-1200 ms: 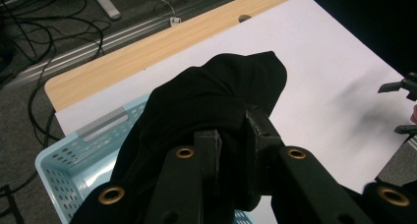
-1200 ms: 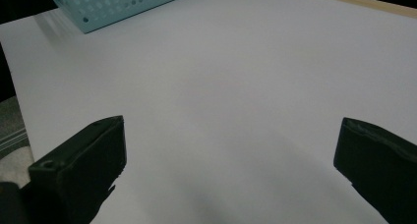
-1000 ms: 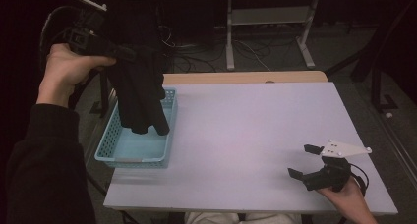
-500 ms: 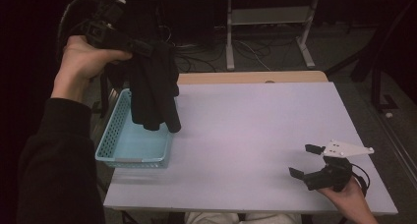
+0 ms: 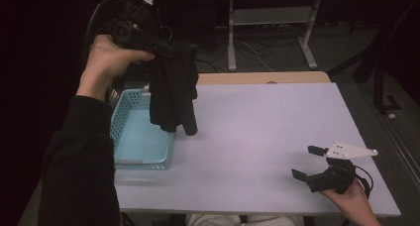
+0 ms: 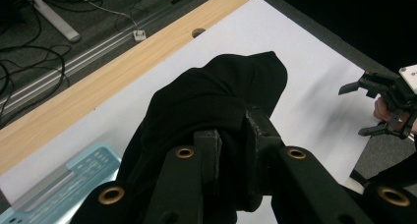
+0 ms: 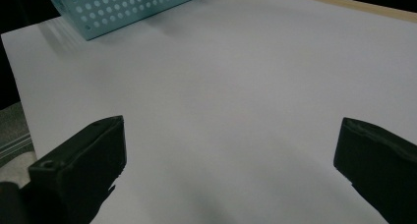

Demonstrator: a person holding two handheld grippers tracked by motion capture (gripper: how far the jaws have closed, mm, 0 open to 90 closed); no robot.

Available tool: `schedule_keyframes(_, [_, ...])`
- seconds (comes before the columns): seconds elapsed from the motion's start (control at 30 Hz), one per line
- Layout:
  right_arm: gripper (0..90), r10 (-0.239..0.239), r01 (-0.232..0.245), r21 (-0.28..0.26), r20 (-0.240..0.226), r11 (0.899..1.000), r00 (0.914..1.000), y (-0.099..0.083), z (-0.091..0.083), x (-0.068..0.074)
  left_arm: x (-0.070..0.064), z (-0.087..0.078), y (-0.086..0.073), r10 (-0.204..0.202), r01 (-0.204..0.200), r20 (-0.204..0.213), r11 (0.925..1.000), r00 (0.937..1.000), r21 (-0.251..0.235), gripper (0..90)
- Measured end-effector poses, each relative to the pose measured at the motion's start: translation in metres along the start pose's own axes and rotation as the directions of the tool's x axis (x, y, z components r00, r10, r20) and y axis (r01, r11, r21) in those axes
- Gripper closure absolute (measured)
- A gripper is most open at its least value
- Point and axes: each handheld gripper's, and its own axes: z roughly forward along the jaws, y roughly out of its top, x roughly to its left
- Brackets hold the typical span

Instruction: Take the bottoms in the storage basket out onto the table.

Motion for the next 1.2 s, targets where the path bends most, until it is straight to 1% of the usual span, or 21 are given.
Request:
schedule_keyframes(0.17, [0.0,0.000,0.000,0.000,0.000,1.000,1.0000,0.000,0.000,0.000,-0.003,0.009,0.005,0.008,-0.008,0.015,0.9999,0.9999,-0.007,79.1])
schedule_keyframes(0.6, [0.0,-0.001,0.001,-0.003,-0.001,1.000,1.0000,-0.001,-0.001,0.000,-0.009,0.031,0.014,0.025,-0.024,0.047,0.9997,0.9986,-0.006,79.1])
schedule_keyframes(0.73, [0.0,-0.004,0.004,-0.002,-0.002,1.000,1.0000,-0.001,0.000,-0.001,-0.009,0.040,0.017,0.023,-0.023,0.058,0.9997,0.9980,0.001,79.1])
schedule_keyframes(1.0, [0.0,-0.002,0.002,0.001,-0.003,1.000,1.0000,-0.001,0.000,-0.001,-0.012,0.058,0.022,0.029,-0.029,0.080,0.9996,0.9964,-0.005,79.1])
schedule_keyframes(1.2, [0.0,0.000,0.000,0.001,-0.003,1.000,1.0000,-0.002,-0.001,0.000,-0.013,0.072,0.023,0.030,-0.029,0.104,0.9995,0.9941,-0.012,79.1])
